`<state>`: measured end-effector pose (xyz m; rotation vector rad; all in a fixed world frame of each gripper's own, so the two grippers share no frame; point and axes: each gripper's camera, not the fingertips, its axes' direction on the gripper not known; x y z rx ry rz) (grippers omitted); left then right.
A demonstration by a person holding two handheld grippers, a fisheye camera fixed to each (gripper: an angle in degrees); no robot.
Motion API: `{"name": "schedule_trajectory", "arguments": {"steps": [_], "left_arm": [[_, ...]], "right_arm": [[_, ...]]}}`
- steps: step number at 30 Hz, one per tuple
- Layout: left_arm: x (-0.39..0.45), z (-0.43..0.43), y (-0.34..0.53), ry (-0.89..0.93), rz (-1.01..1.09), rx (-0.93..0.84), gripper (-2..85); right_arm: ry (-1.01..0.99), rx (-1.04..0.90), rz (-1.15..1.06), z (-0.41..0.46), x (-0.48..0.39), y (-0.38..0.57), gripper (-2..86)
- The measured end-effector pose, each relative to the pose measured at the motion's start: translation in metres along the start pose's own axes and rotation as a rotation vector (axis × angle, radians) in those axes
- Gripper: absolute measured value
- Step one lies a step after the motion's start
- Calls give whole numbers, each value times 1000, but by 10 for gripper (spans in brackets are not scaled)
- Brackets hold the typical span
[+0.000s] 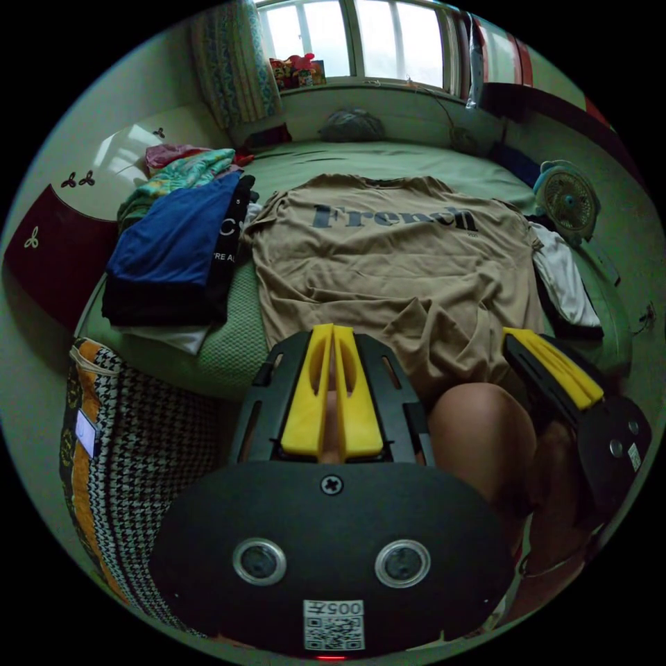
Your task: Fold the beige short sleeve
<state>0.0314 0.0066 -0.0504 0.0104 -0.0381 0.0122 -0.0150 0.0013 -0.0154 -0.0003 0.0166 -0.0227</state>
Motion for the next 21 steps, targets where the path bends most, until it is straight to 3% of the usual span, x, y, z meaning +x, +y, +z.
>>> {"name": "schedule_trajectory", "arguments": {"steps": [21], "left_arm": [[6,-5,8,-10,2,0,-7]], "right_arm": [[1,-7,2,0,-2,0,-10]]}}
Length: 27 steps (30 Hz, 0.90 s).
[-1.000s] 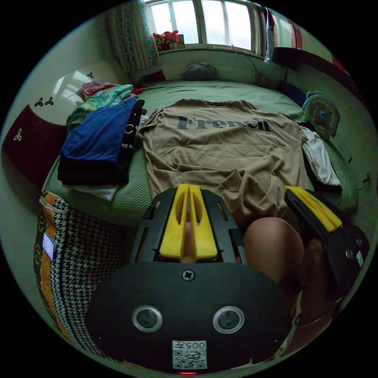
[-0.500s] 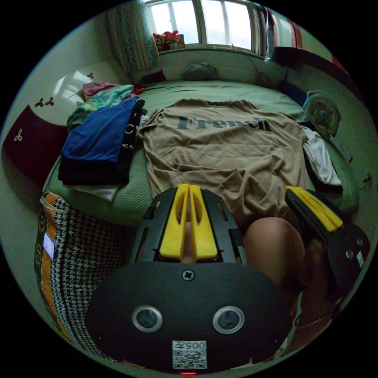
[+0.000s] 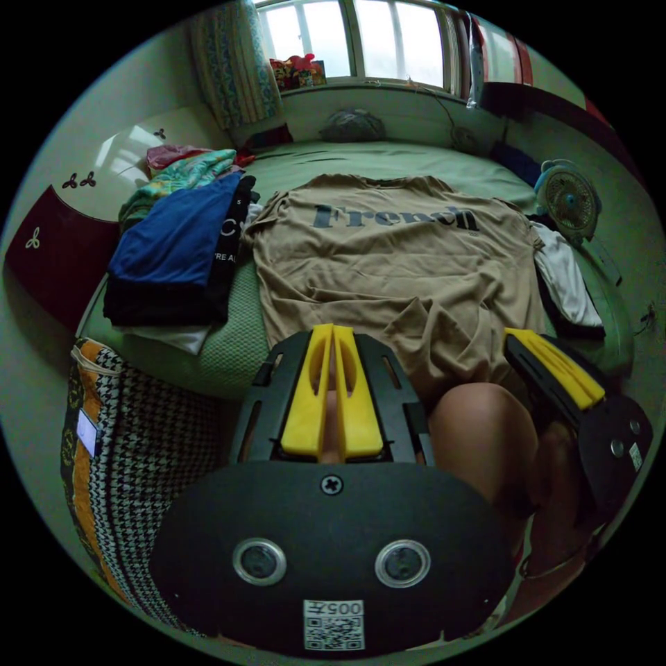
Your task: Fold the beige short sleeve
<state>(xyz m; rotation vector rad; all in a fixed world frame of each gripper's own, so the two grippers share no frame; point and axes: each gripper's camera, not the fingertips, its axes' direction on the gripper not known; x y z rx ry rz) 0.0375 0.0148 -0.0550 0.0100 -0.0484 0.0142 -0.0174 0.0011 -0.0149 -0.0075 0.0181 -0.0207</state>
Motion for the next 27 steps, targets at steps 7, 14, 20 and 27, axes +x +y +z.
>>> {"name": "schedule_trajectory", "arguments": {"steps": [7,14,20,27], "left_arm": [[1,0,3,-2,1,0,-7],[0,0,5,0,-1,-1,-7],[0,0,6,-1,-1,0,-7],[-2,1,7,1,-4,0,-7]], "right_arm": [[-3,-1,3,0,0,0,-10],[-2,-3,3,1,-1,0,-10],[-1,-5,1,2,-1,-1,-10],[2,-5,-3,3,-2,-2,-10]]}}
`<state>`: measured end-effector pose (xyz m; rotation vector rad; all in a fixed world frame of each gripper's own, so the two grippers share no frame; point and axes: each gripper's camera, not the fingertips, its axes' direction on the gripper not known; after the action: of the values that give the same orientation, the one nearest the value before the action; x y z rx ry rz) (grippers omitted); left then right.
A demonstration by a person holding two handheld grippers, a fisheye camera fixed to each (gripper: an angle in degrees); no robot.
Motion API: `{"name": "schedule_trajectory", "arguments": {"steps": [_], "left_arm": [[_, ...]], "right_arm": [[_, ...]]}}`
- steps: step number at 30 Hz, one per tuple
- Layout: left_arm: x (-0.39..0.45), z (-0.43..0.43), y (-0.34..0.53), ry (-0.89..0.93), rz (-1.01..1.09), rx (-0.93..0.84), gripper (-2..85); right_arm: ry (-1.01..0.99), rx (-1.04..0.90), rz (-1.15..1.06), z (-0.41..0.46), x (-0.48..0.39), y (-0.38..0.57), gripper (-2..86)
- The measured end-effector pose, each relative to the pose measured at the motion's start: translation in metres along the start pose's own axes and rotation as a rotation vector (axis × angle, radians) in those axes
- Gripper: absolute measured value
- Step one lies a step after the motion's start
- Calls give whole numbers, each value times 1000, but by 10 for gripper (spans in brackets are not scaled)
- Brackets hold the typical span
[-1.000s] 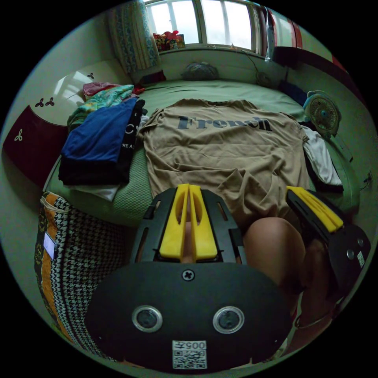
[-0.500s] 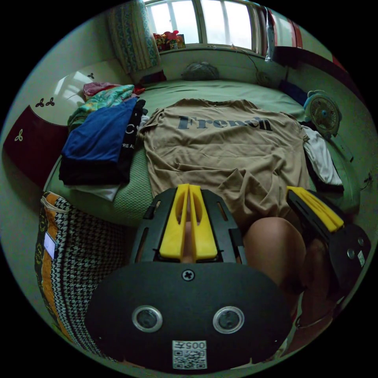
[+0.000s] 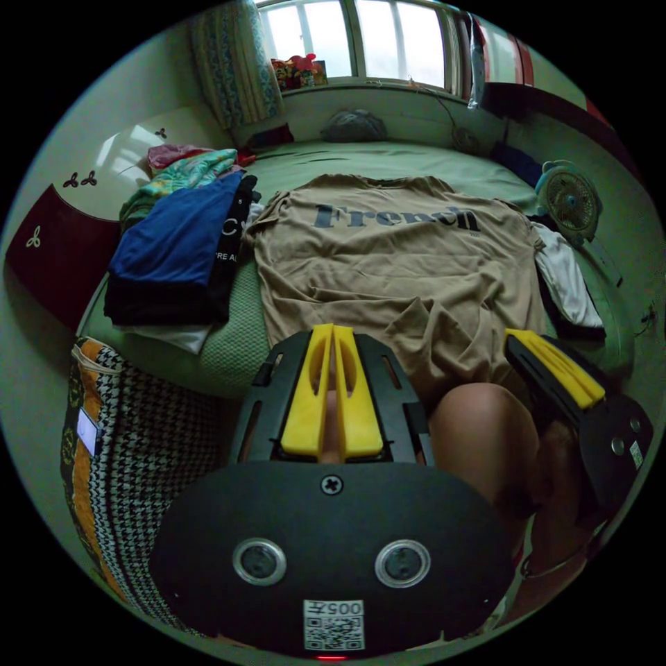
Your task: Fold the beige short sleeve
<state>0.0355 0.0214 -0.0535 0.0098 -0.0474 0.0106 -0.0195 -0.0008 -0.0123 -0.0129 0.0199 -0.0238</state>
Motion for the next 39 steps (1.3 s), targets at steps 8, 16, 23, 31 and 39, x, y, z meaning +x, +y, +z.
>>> {"name": "schedule_trajectory", "arguments": {"steps": [8,16,23,31,39], "left_arm": [[-2,2,-1,-1,-1,0,-7],[-5,6,-4,-2,0,0,-7],[-9,10,-9,-3,-1,3,-7],[-14,16,-17,-2,-2,8,-7],[-23,22,-28,6,-9,28,-7]], "right_arm": [[2,-2,-2,1,0,-1,-10],[5,-2,-6,3,1,-3,-10],[4,-2,-4,4,3,-6,-10],[4,2,-6,5,6,-8,-10],[-12,36,-34,3,7,-10,-10]]}}
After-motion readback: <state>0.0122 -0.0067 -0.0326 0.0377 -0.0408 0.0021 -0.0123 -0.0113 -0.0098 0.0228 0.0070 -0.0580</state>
